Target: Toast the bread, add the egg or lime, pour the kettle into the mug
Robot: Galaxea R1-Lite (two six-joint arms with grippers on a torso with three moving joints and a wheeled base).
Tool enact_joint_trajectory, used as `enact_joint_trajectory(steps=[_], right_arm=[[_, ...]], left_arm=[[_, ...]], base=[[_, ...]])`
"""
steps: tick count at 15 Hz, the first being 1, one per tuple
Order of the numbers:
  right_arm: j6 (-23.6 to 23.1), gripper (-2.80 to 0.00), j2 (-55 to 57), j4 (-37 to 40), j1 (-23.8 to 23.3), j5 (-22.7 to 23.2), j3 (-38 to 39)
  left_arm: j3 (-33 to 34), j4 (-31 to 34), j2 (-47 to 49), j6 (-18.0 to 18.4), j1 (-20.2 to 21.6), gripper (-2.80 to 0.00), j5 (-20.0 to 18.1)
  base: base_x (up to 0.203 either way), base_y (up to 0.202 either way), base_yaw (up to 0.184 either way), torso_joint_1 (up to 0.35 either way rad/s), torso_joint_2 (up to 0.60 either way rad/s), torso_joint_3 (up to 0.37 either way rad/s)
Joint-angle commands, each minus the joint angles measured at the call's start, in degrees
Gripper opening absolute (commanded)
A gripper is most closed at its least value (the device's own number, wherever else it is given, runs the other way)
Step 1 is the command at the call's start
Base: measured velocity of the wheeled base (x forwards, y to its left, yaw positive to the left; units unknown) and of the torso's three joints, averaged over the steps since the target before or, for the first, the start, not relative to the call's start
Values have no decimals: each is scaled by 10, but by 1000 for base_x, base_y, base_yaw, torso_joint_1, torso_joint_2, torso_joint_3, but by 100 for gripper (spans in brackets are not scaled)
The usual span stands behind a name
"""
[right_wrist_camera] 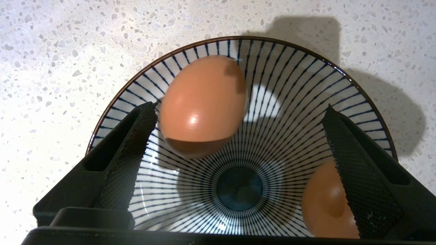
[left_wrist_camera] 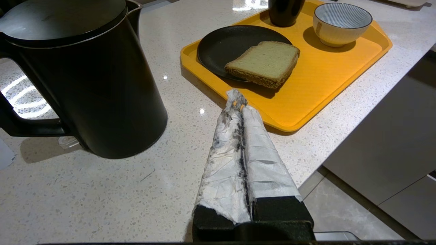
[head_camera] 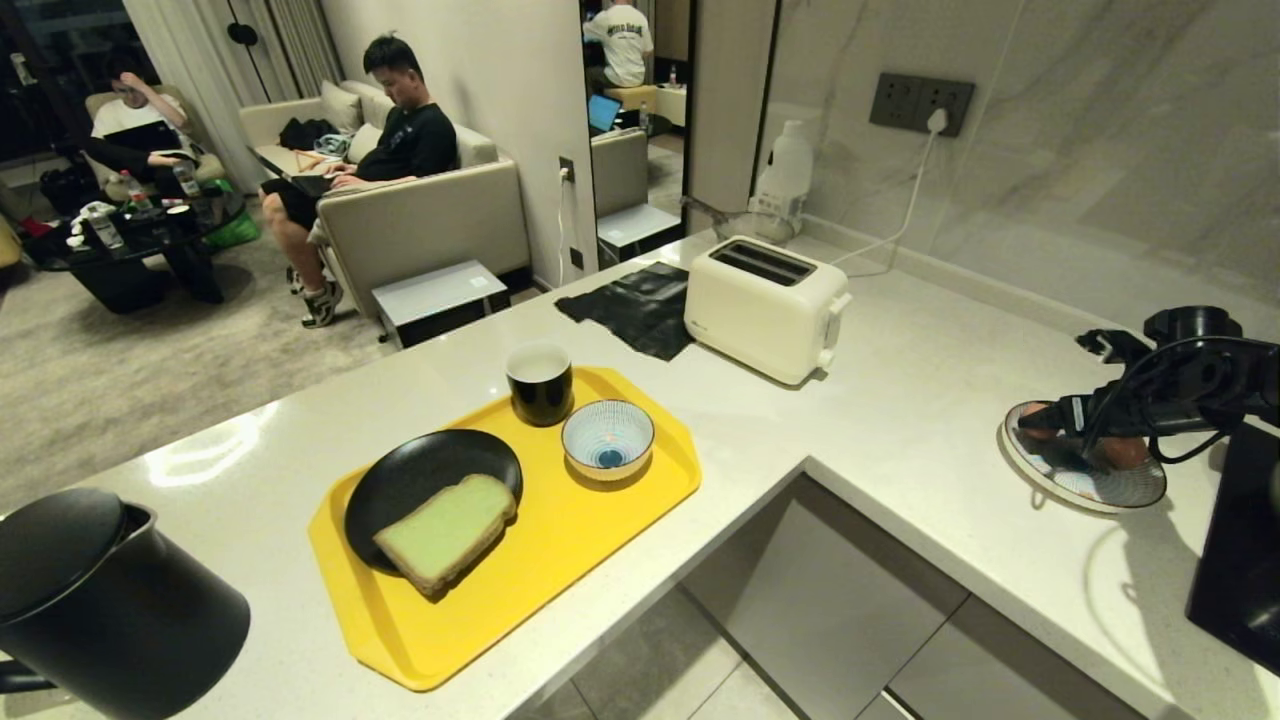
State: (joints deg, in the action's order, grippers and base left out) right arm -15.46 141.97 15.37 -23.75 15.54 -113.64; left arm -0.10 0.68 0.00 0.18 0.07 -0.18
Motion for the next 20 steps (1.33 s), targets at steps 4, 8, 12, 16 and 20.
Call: enact_joint_trajectory(steps=[4,8,12,16,20], right_arm=[[-12,0,0,2,-2,-1,0],[-15,0,-2,4,-2,-17,10],[-59,0,-9,2,-1,-15,28],[-56,0,-14,1,3,-17,31],[-28,0,-29,3,3,-18,35]], left_arm=[[0,0,-2,0,0,-280,0],[0,0,-2,0,0,-280,0],[0,0,-2,0,0,-280,0],[0,0,-2,0,0,-280,0],[0,0,-2,0,0,-280,0]], base=[[0,0,0,0,0,0],[0,0,0,0,0,0],[0,0,0,0,0,0],[0,0,0,0,0,0],[0,0,0,0,0,0]])
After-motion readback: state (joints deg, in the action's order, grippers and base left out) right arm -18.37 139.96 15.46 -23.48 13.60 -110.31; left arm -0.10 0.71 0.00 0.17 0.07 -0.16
